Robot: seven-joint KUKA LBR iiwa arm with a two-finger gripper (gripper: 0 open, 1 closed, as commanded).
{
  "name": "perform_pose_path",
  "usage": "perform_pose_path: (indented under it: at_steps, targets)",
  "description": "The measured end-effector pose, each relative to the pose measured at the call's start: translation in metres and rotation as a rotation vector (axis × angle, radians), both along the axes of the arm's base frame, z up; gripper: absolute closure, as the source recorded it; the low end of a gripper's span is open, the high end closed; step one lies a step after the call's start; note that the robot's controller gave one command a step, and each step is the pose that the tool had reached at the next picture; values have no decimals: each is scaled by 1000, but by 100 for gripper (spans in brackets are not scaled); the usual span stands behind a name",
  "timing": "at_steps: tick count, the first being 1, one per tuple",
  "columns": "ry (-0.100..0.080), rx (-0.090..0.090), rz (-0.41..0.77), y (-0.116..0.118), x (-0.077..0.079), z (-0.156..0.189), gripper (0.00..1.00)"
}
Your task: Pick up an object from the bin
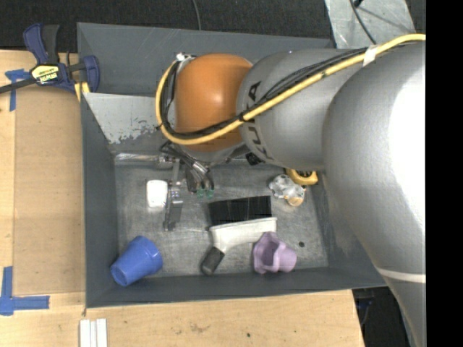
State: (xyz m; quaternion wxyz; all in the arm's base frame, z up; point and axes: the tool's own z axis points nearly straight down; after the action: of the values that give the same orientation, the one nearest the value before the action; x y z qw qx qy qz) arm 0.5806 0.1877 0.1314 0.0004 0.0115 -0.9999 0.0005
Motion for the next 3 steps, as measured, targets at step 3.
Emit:
perform_pose_path:
  at_steps: [3]
  targets:
    - [-6,2,226,42,-22,-59,0]
